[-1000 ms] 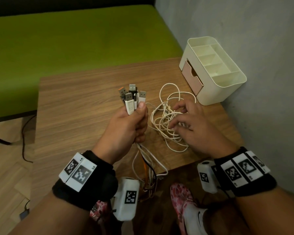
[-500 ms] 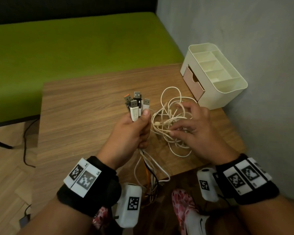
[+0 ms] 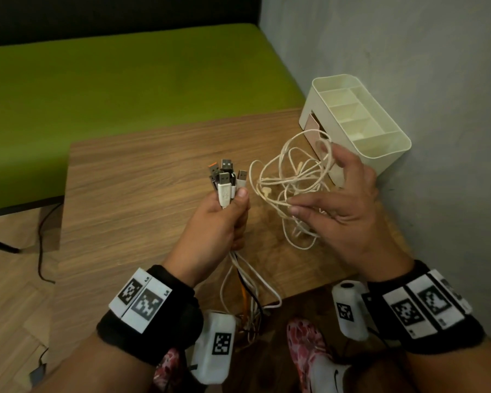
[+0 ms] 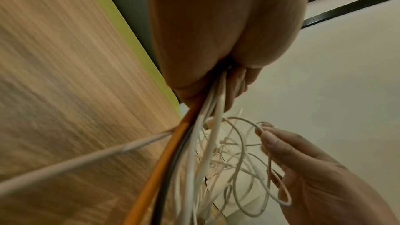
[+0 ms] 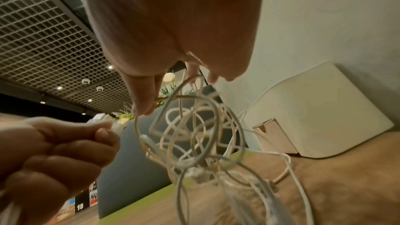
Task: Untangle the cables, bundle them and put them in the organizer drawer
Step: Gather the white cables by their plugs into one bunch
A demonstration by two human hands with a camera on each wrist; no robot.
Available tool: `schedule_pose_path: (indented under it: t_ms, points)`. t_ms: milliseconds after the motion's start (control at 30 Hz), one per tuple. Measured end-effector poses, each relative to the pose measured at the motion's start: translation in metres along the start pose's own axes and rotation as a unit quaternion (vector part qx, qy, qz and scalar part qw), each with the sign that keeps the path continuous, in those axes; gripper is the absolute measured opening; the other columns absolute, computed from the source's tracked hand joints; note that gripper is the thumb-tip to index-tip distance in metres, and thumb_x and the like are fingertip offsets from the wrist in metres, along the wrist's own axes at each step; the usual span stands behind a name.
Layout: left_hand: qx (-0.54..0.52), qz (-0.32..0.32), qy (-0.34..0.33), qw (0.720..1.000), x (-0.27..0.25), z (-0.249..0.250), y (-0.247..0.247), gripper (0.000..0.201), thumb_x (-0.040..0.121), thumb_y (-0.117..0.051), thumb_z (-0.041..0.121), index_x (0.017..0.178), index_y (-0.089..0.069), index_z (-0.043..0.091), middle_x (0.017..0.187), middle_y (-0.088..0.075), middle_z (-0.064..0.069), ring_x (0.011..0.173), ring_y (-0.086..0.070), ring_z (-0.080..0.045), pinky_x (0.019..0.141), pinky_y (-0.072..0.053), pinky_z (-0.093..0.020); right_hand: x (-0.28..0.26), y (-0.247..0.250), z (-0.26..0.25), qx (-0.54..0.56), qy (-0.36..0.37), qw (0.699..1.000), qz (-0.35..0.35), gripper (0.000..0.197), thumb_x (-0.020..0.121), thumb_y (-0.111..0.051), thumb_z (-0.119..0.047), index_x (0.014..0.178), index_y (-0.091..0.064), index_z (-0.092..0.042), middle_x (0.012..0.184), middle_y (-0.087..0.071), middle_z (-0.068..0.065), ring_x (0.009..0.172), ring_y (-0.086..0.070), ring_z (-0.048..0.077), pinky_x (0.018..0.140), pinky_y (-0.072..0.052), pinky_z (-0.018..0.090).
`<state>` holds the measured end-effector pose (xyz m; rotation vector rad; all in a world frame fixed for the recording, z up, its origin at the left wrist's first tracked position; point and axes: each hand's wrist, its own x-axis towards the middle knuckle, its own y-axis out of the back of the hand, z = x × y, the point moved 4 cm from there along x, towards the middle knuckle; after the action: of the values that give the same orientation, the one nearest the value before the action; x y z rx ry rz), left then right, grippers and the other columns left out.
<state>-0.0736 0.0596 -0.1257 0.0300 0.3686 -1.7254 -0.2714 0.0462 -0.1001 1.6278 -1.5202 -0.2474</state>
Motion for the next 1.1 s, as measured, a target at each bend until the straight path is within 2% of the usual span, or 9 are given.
schedule_pose_path:
  t_ms: [167,300,400,467,567,700,800,967,1100]
  points:
    - [-0.008,0.001,0.002,1.000,0.000,-0.001,0.000,0.029,0.105,-0.040,0.025,0.076,-0.038,0.019,0.061,-0.028,0.004,0.050,-0.023,-0.008,0.047,-0.019,-0.025,-0.001,-0.001,0.008,-0.041,-0.039,0.998,-0.026,0.025,0.076,-0.067,-0.055,0.089,-0.078,-0.037,0.145,-0.049,-0.003,0.132,-0.041,0.025,0.106,-0.032,0.052]
    - [-0.016,0.003,0.005,1.000,0.000,0.000,-0.001,0.030,0.105,-0.039,0.025,0.076,-0.037,0.019,0.061,-0.027,0.004,0.049,-0.022,-0.008,0.047,-0.020,-0.024,0.004,0.006,-0.003,0.073,0.007,0.997,0.035,0.013,0.087,-0.073,-0.024,0.097,-0.077,-0.017,0.110,-0.059,0.003,0.101,-0.056,0.020,0.084,-0.050,0.031]
    - [-0.020,0.006,0.013,1.000,-0.002,0.002,-0.003,0.030,0.105,-0.038,0.023,0.076,-0.036,0.019,0.061,-0.026,0.004,0.050,-0.021,-0.008,0.049,-0.017,-0.027,0.005,0.009,-0.005,0.099,-0.013,0.993,0.062,0.009,0.090,-0.070,-0.012,0.097,-0.074,-0.013,0.095,-0.064,0.002,0.089,-0.061,0.009,0.076,-0.051,0.021]
    - [-0.024,0.009,0.016,1.000,-0.002,0.002,-0.004,0.030,0.105,-0.038,0.024,0.076,-0.036,0.018,0.060,-0.026,0.005,0.049,-0.021,-0.008,0.049,-0.017,-0.026,0.003,0.006,0.001,0.067,-0.047,0.995,0.065,0.006,0.092,-0.067,-0.018,0.096,-0.071,-0.020,0.097,-0.063,-0.004,0.091,-0.059,0.005,0.079,-0.051,0.025]
    - [-0.031,0.010,0.018,0.999,-0.001,0.000,-0.004,0.029,0.105,-0.038,0.025,0.077,-0.037,0.018,0.060,-0.027,0.005,0.049,-0.022,-0.007,0.047,-0.020,-0.023,-0.003,0.003,0.006,-0.063,-0.067,0.991,0.093,0.013,0.090,-0.065,-0.031,0.093,-0.073,-0.021,0.111,-0.055,-0.006,0.109,-0.048,0.016,0.090,-0.045,0.042]
    - [-0.053,-0.001,0.027,0.998,0.001,-0.004,-0.005,0.029,0.105,-0.038,0.029,0.078,-0.039,0.018,0.058,-0.029,0.007,0.048,-0.024,-0.007,0.045,-0.022,-0.021,-0.004,0.011,-0.017,0.007,0.037,0.986,0.162,0.010,0.091,-0.069,-0.014,0.094,-0.074,-0.006,0.102,-0.058,0.002,0.099,-0.055,0.021,0.083,-0.045,0.026]
    - [-0.102,-0.016,0.039,0.994,0.002,-0.008,-0.011,0.032,0.103,-0.038,0.036,0.079,-0.043,0.016,0.057,-0.027,0.006,0.047,-0.023,-0.007,0.043,-0.025,-0.019,-0.006,0.000,-0.027,0.090,0.061,0.987,0.116,0.010,0.090,-0.068,-0.008,0.095,-0.073,0.000,0.097,-0.064,0.006,0.090,-0.060,0.008,0.076,-0.048,0.018]
    - [-0.161,-0.019,0.026,0.986,0.003,-0.007,-0.012,0.035,0.094,-0.042,0.050,0.078,-0.041,0.019,0.061,-0.021,0.003,0.048,-0.021,-0.006,0.042,-0.026,-0.018,-0.014,-0.025,-0.031,0.152,0.084,0.985,0.001,0.011,0.090,-0.068,-0.011,0.097,-0.074,-0.005,0.096,-0.071,0.002,0.092,-0.066,0.012,0.079,-0.054,0.029]
    - [-0.098,-0.010,0.002,0.995,0.003,-0.004,-0.011,0.039,0.085,-0.048,0.053,0.083,-0.061,0.016,0.057,-0.037,0.004,0.047,-0.034,-0.006,0.043,-0.030,-0.017,-0.015,-0.033,-0.037,0.199,0.111,0.973,-0.047,0.008,0.087,-0.071,-0.001,0.094,-0.075,-0.001,0.091,-0.073,0.005,0.086,-0.069,0.013,0.076,-0.056,0.031]
